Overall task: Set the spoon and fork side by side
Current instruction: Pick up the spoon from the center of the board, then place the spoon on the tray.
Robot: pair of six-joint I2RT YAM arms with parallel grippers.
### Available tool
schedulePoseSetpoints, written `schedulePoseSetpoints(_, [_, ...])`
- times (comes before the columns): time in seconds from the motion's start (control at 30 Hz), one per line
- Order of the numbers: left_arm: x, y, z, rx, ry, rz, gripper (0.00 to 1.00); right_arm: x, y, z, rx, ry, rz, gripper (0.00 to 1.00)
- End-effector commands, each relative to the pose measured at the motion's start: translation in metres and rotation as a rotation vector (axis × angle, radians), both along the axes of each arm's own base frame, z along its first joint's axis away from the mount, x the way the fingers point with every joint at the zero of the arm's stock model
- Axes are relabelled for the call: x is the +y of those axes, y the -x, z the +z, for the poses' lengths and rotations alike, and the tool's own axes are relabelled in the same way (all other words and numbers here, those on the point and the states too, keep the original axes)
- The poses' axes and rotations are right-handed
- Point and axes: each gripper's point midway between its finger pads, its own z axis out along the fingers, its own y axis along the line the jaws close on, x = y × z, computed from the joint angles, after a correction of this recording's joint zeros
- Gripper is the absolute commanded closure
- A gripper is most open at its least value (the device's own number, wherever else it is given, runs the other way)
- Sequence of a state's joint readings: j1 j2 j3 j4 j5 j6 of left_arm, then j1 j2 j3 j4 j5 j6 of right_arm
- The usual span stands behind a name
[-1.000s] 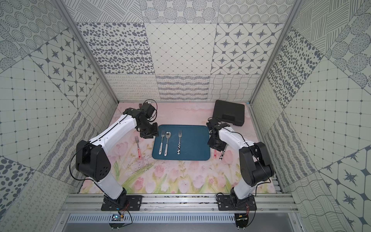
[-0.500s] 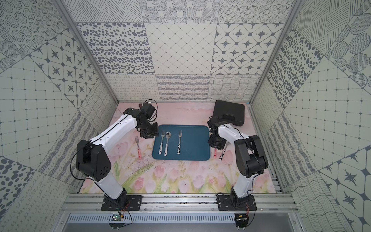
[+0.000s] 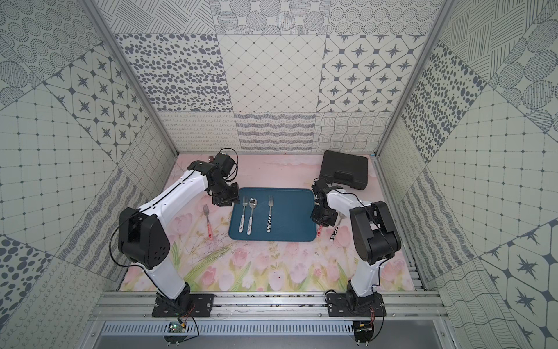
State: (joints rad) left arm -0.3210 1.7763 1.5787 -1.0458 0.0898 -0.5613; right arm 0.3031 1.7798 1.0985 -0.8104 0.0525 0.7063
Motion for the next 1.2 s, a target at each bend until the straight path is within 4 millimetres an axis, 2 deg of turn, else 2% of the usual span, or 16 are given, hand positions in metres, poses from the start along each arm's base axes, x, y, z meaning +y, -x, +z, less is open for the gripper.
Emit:
schedulePoseSetpoints(0.0, [0.005, 0.003, 0.0, 0.025, -0.025, 0.022, 0.61, -0.01, 0.02, -0.01, 0.063, 0.035, -0.005, 0.86])
schedulePoseSetpoints(0.13, [0.002, 0.003, 0.002, 0.021, -0.033, 0.014, 0.62, -0.015, 0.013, 0.003, 0.013, 0.061, 0.002, 0.88])
schedulePoseSetpoints(0.27, [-0.001, 0.001, 0.005, 0.012, -0.033, 0.009, 0.62, -0.017, 0.003, 0.025, -0.045, 0.082, 0.022, 0.88])
schedulePoseSetpoints(0.4, [-0.003, 0.0, 0.007, 0.006, -0.037, 0.003, 0.62, -0.009, -0.006, 0.049, -0.098, 0.091, 0.08, 0.88])
schedulePoseSetpoints(0.5, [-0.003, 0.0, 0.008, -0.002, -0.043, 0.0, 0.62, 0.019, -0.012, 0.063, -0.13, 0.051, 0.157, 0.88])
schedulePoseSetpoints(0.57, [-0.001, 0.0, 0.01, -0.009, -0.05, -0.001, 0.62, 0.047, -0.015, 0.066, -0.134, 0.011, 0.225, 0.88])
schedulePoseSetpoints(0.73, [0.003, -0.001, 0.013, -0.021, -0.064, 0.001, 0.62, 0.11, -0.019, 0.058, -0.107, -0.055, 0.361, 0.88])
schedulePoseSetpoints(0.87, [0.008, 0.001, 0.014, -0.02, -0.062, 0.011, 0.62, 0.147, -0.034, 0.054, -0.118, -0.1, 0.396, 0.88])
schedulePoseSetpoints(0.97, [0.01, 0.001, 0.013, -0.015, -0.06, 0.016, 0.62, 0.164, -0.042, 0.048, -0.114, -0.114, 0.405, 0.89])
schedulePoseSetpoints(1.17, [0.013, 0.002, 0.013, -0.018, -0.061, 0.016, 0.62, 0.173, -0.046, 0.037, -0.095, -0.114, 0.417, 0.9])
